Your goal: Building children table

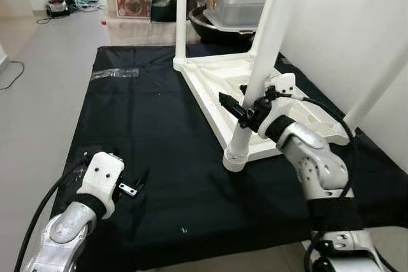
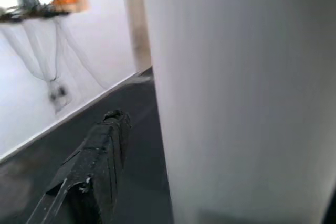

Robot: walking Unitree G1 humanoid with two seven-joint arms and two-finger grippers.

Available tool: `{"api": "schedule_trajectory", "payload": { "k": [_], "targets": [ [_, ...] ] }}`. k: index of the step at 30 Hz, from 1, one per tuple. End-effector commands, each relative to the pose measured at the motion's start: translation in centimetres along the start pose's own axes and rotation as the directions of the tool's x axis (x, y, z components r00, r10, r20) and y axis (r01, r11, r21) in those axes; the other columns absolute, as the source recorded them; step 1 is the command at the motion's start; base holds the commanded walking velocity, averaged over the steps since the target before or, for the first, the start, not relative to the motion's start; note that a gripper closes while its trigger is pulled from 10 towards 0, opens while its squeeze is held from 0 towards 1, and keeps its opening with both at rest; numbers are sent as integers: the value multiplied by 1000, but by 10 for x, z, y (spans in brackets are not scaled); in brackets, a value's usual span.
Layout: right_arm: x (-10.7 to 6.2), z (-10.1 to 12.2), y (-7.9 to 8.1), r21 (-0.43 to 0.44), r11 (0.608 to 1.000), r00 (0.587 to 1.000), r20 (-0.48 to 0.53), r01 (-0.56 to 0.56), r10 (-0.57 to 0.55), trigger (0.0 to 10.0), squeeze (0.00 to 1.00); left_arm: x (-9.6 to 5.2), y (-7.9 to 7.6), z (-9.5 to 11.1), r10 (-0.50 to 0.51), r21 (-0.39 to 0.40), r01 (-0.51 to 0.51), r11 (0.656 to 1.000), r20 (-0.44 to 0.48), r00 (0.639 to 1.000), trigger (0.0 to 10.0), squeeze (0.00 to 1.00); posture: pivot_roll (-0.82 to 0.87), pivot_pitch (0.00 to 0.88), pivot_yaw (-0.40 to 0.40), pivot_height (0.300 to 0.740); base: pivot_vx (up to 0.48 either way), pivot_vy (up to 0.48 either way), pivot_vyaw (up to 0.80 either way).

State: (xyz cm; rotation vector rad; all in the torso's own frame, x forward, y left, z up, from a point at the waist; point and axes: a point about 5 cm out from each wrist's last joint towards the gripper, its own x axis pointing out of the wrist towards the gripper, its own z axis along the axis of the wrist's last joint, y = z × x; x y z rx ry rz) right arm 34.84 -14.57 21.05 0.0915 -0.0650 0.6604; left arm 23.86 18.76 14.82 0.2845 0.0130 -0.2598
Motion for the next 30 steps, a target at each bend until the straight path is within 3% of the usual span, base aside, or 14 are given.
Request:
{"api": "schedule_trajectory", "payload": {
  "k": [1, 6, 7, 8, 9, 14, 18, 22, 30],
  "targets": [
    [5, 1, -5, -30, 997, 998, -2, -70, 70, 10000, 0, 2, -1, 0, -13, 15, 13, 1000, 6, 1000, 10000, 0, 79, 0, -93, 740, 0, 0, 0],
    [11, 7, -15, -57, 991, 993, 10, -118, 119, 10000, 0, 1, -1, -1, -14, 19, 14, 1000, 5, 1000, 10000, 0, 94, 0, -104, 740, 0, 0, 0],
    [12, 11, -18, -66, 987, 989, 20, -144, 146, 8902, 0, 1, -1, -1, -14, 19, 14, 1000, 4, 1000, 10000, 0, 94, 0, -104, 740, 0, 0, 0],
    [12, 13, -20, -67, 982, 984, 19, -177, 178, 3882, 0, 0, -2, -2, -14, 18, 14, 1000, 2, 1000, 10000, 0, 107, 0, -111, 740, 0, 0, 0],
    [11, 14, -24, -64, 980, 981, 25, -191, 193, 0, 0, -1, -2, -2, -14, 19, 14, 1000, 0, 1000, 10000, 0, 112, 0, -113, 740, 0, 0, 0],
    [9, 11, -33, -26, 982, 982, 38, -186, 186, 0, 0, -2, -3, -3, -18, 19, 18, 1000, -1, 1000, 10000, 0, 113, 0, -115, 740, 0, 0, 0],
    [12, -3, -41, 56, 998, 998, 49, 31, -34, 0, 0, -3, -4, -4, -20, 21, 20, 1000, -3, 1000, 10000, 0, 113, 0, -115, 740, 0, 0, 0],
    [6, -18, -37, 141, 982, 985, 99, 126, -141, 0, 0, -4, -3, -5, -17, 17, 17, 1000, -9, 1000, 10000, 0, 115, 0, -108, 740, 0, 0, 0],
    [-9, -39, -28, 224, 963, 977, 115, 152, -181, 0, 0, -5, 0, -6, -26, 24, 26, 999, -18, 1000, 10000, 0, 97, 0, -87, 740, 0, 0, 0]
  ]
}}
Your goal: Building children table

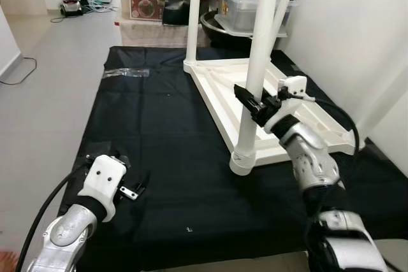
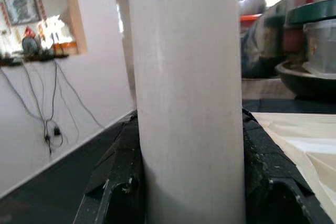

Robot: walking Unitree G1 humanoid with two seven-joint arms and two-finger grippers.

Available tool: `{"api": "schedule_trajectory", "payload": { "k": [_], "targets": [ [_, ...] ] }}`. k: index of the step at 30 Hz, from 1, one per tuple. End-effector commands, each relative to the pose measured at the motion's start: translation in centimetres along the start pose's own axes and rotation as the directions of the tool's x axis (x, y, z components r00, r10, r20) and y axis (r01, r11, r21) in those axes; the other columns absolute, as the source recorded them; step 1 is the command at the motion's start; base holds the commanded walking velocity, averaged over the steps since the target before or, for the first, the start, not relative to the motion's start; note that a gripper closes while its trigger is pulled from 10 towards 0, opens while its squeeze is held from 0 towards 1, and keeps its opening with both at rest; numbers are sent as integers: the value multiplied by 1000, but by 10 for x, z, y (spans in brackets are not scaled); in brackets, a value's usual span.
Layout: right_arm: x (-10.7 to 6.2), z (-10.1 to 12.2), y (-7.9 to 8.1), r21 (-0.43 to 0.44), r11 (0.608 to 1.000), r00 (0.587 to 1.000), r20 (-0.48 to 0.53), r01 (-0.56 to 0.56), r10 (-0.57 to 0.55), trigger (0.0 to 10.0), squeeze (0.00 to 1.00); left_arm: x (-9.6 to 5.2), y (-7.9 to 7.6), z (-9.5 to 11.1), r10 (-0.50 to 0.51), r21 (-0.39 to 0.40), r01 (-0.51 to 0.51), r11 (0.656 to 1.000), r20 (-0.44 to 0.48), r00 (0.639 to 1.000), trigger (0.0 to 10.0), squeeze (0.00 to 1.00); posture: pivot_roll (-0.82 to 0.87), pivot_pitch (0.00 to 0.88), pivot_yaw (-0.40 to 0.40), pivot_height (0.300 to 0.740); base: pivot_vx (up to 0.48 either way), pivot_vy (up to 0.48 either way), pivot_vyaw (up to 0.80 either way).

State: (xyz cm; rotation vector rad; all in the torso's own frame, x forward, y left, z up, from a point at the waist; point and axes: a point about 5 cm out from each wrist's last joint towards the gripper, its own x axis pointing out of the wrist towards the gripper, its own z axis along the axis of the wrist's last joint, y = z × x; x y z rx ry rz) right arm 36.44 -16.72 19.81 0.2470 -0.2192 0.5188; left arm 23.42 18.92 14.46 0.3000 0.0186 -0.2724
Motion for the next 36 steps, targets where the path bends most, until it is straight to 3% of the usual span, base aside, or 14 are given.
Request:
{"api": "schedule_trajectory", "payload": {
  "k": [1, 10, 16, 22, 25, 30, 36],
  "targets": [
    [-16, -31, -4, 110, 992, 995, -79, 62, -53, 0, 0, 1, 0, -2, -15, 10, 15, 1000, -12, 1000, 10000, 0, 95, 0, -85, 740, 0, 0, 0],
    [-23, -40, -3, 108, 992, 994, -90, 72, -63, 0, 0, 3, -1, -3, -21, 14, 21, 1000, -11, 1000, 10000, 0, 101, 0, -86, 740, 0, 0, 0],
    [-25, -38, 13, 29, 995, 992, -83, -91, 93, 0, 0, 0, 1, -3, -12, 15, 12, 1000, -14, 1000, 10000, 0, 106, 0, -88, 740, 0, 0, 0],
    [-23, -37, 22, -55, 962, 956, -144, -266, 256, 0, 0, 1, 2, -3, -18, 15, 18, 1000, -14, 1000, 10000, 0, 105, 0, -83, 740, 0, 0, 0],
    [-14, -27, 21, -88, 934, 930, -167, -346, 328, 0, 0, 2, 2, -4, -20, 14, 20, 1000, -13, 1000, 10000, 0, 98, 0, -87, 740, 0, 0, 0],
    [-4, -16, 22, -93, 912, 909, -168, -399, 381, 0, 0, 2, 0, -3, -21, 4, 21, 1000, -10, 1000, 10000, 0, 104, 0, -95, 740, 0, 0, 0],
    [-3, -17, 26, -76, 914, 911, -151, -398, 384, 0, 0, 0, -1, -5, -18, -5, 18, 1000, -13, 1000, 10000, 0, 111, 0, -100, 740, 0, 0, 0]
  ]
}}
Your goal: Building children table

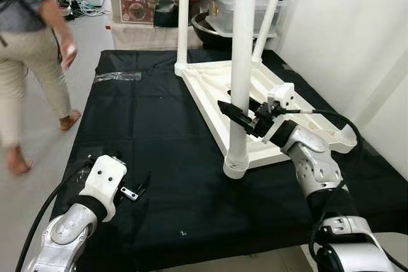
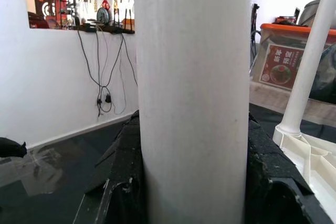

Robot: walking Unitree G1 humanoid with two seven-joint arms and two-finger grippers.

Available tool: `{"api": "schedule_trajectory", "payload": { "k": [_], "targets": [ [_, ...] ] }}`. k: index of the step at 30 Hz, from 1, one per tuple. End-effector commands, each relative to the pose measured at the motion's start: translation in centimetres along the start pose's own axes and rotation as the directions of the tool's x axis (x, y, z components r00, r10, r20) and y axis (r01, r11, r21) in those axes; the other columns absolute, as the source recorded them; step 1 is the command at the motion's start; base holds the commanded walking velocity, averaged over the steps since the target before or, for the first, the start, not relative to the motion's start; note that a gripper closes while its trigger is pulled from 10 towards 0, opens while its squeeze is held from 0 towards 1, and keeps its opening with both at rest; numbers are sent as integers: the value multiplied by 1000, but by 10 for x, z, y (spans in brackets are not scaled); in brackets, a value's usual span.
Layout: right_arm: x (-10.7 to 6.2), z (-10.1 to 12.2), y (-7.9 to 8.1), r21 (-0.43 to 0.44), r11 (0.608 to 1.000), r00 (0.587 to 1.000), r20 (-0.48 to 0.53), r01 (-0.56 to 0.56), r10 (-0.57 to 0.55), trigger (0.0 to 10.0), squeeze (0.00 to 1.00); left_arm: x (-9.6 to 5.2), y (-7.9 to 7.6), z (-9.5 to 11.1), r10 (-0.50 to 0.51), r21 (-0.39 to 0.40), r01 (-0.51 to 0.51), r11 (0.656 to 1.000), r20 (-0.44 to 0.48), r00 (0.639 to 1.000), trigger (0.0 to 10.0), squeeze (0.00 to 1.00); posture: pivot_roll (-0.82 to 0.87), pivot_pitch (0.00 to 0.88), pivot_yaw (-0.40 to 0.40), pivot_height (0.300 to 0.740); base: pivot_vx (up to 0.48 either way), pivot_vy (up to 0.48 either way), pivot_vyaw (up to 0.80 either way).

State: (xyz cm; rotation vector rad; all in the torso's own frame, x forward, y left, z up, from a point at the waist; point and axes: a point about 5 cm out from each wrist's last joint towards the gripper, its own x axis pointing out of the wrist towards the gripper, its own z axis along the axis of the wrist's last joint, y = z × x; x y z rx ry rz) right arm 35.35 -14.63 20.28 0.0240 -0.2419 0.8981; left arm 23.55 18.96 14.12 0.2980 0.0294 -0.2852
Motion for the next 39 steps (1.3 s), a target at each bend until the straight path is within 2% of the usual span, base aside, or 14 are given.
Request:
{"api": "schedule_trajectory", "payload": {
  "k": [1, 6, 7, 12, 13, 14, 16, 18, 22, 23, 25, 26, 28, 39],
  "targets": [
    [-3, -19, 8, 86, 996, 999, -44, 1, 3, 0, 0, -2, -1, -2, -2, -3, 2, 1000, -6, 1000, 10000, 0, 111, 0, -100, 740, 0, 0, 0],
    [-8, -27, 9, 123, 985, 993, -23, 118, -116, 0, 0, -3, 0, -2, 2, -6, -2, 1000, -7, 1000, 10000, 0, 109, 0, -98, 740, 0, 0, 0],
    [-17, -35, 1, 126, 915, 923, -29, 383, -383, 0, 0, -3, 1, -2, 5, -7, -5, 1000, -6, 1000, 10000, 0, 107, 0, -94, 740, 0, 0, 0],
    [-25, -38, -3, 101, 828, 834, -25, 551, -551, 0, 0, -3, 2, -1, 8, -8, -8, 1000, -4, 1000, 10000, 0, 103, 0, -88, 740, 0, 0, 0],
    [-31, -40, 2, 53, 768, 769, -15, 638, -639, 0, 0, -3, 2, -1, 9, -9, -9, 1000, -3, 1000, 10000, 0, 101, 0, -82, 740, 0, 0, 0],
    [-31, -40, 2, 53, 768, 769, -15, 638, -639, 0, 0, -3, 2, -1, 9, -9, -9, 1000, -3, 1000, 10000, 0, 101, 0, -82, 740, 0, 0, 0],
    [-45, -44, 14, -61, 637, 638, -16, 768, -770, 0, 0, -3, 1, -2, 8, -10, -8, 1000, -4, 1000, 10000, 0, 95, 0, -67, 740, 0, 0, 0],
    [-49, -42, 21, -103, 593, 596, -1, 799, -803, 0, 0, -3, 1, -2, 6, -8, -6, 1000, -4, 1000, 10000, 0, 91, 0, -66, 740, 0, 0, 0],
    [-44, -41, 26, -60, 644, 646, 14, 763, -763, 0, 0, -2, 2, -2, 5, -7, -5, 1000, -4, 1000, 10000, 0, 90, 0, -66, 740, 0, 0, 0],
    [-38, -40, 28, -16, 684, 684, 27, 729, -729, 0, 0, -2, 2, -2, 4, -4, -4, 1000, -3, 1000, 10000, 0, 86, 0, -63, 740, 0, 0, 0],
    [-26, -39, 38, 34, 841, 839, 58, 539, -541, 0, 0, 1, 2, -1, 3, -2, -3, 1000, 1, 1000, 10000, 0, 89, 0, -67, 740, 0, 0, 0],
    [-26, -39, 38, 34, 841, 839, 58, 539, -541, 0, 0, 1, 2, -1, 3, -2, -3, 1000, 1, 1000, 10000, 0, 89, 0, -67, 740, 0, 0, 0],
    [-21, -40, 43, 42, 933, 932, 45, 357, -359, 0, 0, 2, 2, 0, 2, -3, -2, 1000, 5, 1000, 10000, 0, 87, 0, -69, 740, 0, 0, 0],
    [-28, -41, 39, -33, 991, 989, -65, 133, -135, 0, 0, -1, 3, -2, 10, -4, -10, 1000, 1, 1000, 10000, 0, 104, 0, -92, 740, 0, 0, 0]
  ]
}}
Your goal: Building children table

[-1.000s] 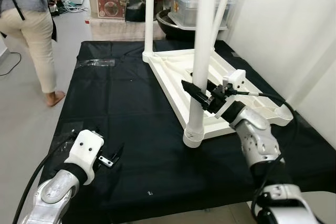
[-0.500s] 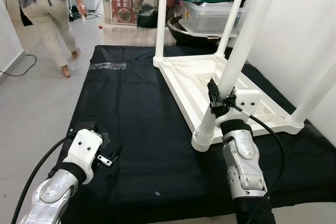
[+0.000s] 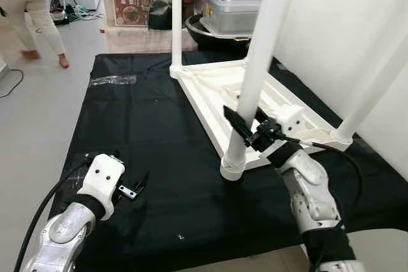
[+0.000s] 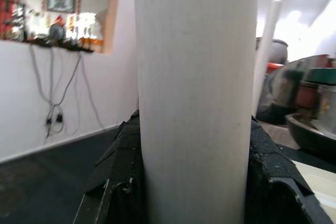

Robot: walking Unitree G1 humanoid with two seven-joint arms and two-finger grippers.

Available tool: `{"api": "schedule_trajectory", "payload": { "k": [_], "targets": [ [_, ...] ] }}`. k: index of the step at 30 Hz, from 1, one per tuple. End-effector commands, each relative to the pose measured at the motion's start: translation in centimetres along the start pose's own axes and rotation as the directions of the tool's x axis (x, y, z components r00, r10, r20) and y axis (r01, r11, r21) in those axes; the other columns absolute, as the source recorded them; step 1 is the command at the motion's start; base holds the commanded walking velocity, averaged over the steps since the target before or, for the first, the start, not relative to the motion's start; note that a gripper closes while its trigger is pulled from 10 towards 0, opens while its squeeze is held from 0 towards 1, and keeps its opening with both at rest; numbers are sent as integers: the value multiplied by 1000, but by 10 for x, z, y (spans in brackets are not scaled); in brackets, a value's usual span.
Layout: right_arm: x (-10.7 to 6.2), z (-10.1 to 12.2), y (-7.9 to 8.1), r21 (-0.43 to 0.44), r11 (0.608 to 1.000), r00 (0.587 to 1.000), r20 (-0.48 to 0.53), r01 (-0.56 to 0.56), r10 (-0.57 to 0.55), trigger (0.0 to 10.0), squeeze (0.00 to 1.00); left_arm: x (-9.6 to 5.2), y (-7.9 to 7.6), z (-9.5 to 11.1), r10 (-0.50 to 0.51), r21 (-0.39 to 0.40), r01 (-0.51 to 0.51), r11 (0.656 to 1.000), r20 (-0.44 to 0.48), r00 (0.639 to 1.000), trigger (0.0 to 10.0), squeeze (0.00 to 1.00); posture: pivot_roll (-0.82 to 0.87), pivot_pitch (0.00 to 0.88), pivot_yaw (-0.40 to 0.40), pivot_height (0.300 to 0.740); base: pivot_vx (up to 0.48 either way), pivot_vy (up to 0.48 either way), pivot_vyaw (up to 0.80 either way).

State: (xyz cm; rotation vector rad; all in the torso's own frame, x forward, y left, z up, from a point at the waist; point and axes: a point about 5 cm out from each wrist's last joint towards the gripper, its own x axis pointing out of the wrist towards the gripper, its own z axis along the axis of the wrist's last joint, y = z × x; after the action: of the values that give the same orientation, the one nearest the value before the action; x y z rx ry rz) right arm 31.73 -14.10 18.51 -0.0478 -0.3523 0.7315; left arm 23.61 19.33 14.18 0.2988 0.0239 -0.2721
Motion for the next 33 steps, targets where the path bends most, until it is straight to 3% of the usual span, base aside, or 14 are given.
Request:
{"api": "schedule_trajectory", "payload": {
  "k": [1, 6, 10, 14, 15, 19, 33],
  "targets": [
    [-12, -31, 8, 92, 995, 988, -149, -28, 42, 0, 0, -1, -1, -2, -2, -6, 2, 1000, -4, 1000, 10000, 0, 104, 0, -92, 740, 0, 0, 0],
    [-25, -43, 9, 103, 994, 977, -208, -27, 48, 0, 0, -1, -5, -4, -10, -12, 10, 1000, -10, 1000, 10000, 0, 100, 0, -87, 740, 0, 0, 0],
    [-24, -46, -11, 134, 988, 971, -236, 80, -47, 0, 0, 2, -4, -4, -21, -10, 21, 1000, -10, 1000, 10000, 0, 86, 0, -72, 740, 0, 0, 0],
    [-25, -46, -21, 167, 979, 967, -245, 113, -69, 0, 0, 3, -3, -4, -24, -9, 24, 1000, -10, 1000, 10000, 0, 86, 0, -72, 740, 0, 0, 0],
    [-25, -44, -26, 224, 969, 971, -236, 103, -48, 0, 0, 3, -2, -4, -24, -10, 24, 1000, -9, 1000, 10000, 0, 86, 0, -72, 740, 0, 0, 0],
    [-25, -43, -27, 267, 961, 975, -221, 68, -8, 0, 0, 3, -3, -4, -24, -16, 23, 1000, -8, 1000, 10000, 0, 87, 0, -77, 740, 0, 0, 0],
    [-25, -47, -16, 272, 962, 980, -194, 5, 49, 0, 0, 1, -2, -3, -22, -19, 22, 1000, -9, 1000, 10000, 0, 95, 0, -75, 740, 0, 0, 0]
  ]
}}
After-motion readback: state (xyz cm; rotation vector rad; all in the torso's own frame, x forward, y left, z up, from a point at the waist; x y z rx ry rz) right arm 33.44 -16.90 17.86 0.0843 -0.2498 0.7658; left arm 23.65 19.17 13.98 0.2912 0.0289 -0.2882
